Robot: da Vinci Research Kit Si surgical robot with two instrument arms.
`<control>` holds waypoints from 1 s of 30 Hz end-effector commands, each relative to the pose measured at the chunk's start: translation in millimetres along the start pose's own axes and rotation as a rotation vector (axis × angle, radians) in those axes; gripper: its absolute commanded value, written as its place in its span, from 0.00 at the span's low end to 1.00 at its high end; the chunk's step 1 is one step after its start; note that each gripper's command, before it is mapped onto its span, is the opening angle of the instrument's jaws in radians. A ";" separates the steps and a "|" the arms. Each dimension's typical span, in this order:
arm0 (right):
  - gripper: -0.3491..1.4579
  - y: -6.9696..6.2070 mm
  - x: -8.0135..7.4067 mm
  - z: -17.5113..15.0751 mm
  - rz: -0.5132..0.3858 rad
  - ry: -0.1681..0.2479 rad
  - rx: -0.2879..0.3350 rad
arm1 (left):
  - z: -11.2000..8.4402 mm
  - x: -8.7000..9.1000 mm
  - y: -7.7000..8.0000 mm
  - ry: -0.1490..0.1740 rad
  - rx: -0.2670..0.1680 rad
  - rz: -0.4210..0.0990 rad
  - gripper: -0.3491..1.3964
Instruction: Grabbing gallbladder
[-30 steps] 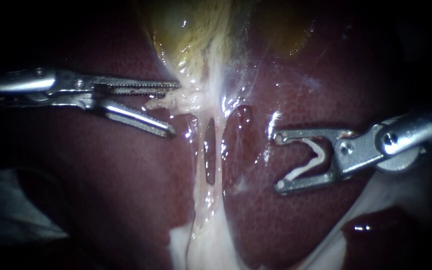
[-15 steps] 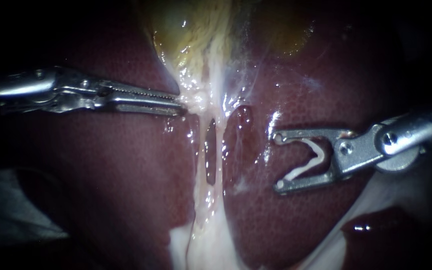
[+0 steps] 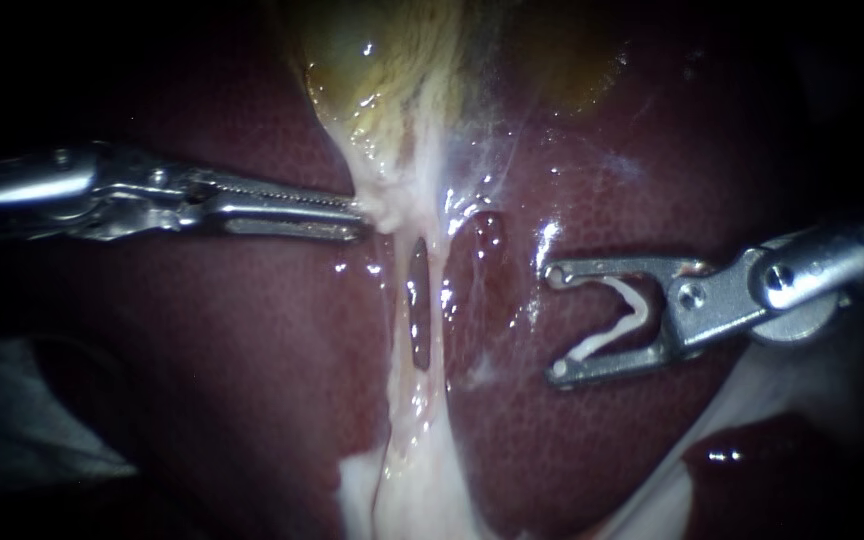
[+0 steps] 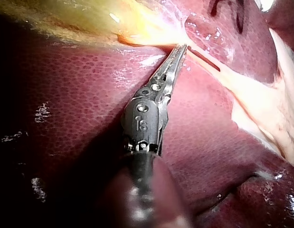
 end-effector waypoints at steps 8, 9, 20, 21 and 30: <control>0.46 0.0 -0.1 -0.1 0.000 0.000 0.000 | -4.2 2.0 -1.3 0.006 -0.005 -0.019 0.00; 0.46 0.0 -0.1 -0.1 0.000 0.000 0.000 | -4.6 2.1 -1.5 0.006 -0.001 -0.014 0.00; 0.46 0.0 -0.1 -0.1 0.000 0.000 0.000 | -6.6 2.7 -2.4 0.017 0.010 -0.016 0.00; 0.46 0.0 -0.1 -0.1 0.000 0.000 0.000 | -6.5 2.7 -2.4 0.017 0.010 -0.016 0.00; 0.46 0.0 -0.1 -0.1 0.000 0.000 0.000 | -6.5 2.7 -2.4 0.017 0.011 -0.016 0.00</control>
